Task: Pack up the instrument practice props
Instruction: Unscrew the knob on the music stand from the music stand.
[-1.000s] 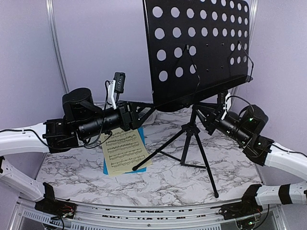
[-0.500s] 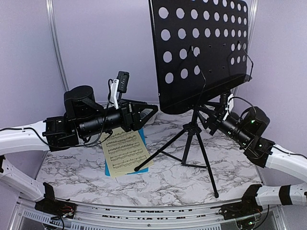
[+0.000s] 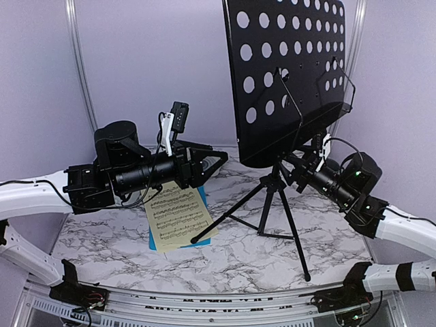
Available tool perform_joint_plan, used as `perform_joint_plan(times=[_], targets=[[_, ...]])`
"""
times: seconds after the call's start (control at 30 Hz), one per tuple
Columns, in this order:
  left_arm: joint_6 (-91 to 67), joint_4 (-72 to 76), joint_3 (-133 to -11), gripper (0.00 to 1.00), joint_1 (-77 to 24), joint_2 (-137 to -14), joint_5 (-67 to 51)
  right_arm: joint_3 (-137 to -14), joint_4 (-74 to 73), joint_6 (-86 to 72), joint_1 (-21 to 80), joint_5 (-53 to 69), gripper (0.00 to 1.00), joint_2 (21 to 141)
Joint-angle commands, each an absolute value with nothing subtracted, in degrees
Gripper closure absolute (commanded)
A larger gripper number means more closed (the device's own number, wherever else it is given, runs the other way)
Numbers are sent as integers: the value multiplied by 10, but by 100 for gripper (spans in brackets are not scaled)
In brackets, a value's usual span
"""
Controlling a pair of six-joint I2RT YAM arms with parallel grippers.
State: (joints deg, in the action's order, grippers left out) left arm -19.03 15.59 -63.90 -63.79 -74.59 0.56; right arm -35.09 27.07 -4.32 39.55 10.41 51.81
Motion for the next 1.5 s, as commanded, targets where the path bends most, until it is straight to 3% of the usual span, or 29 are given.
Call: perform_joint_plan(times=[0.0,0.43,0.8,1.13,1.47], targets=[[-185,163,-652,30,-635,-750,-10,-346,299,-47,398,119,45,480],[-174,183,-662,29,-635,-769,-48,-328,303,-49,397,94,38,470],[11,275,-663,29,-656,-813,-20,-345,359,-66,396,127,50,526],[201,375,-707,27,-675,-876,-26,-356,366,-69,396,130,72,534],[292,435,-745,23,-678,-922,-31,-371,373,-63,396,126,67,537]])
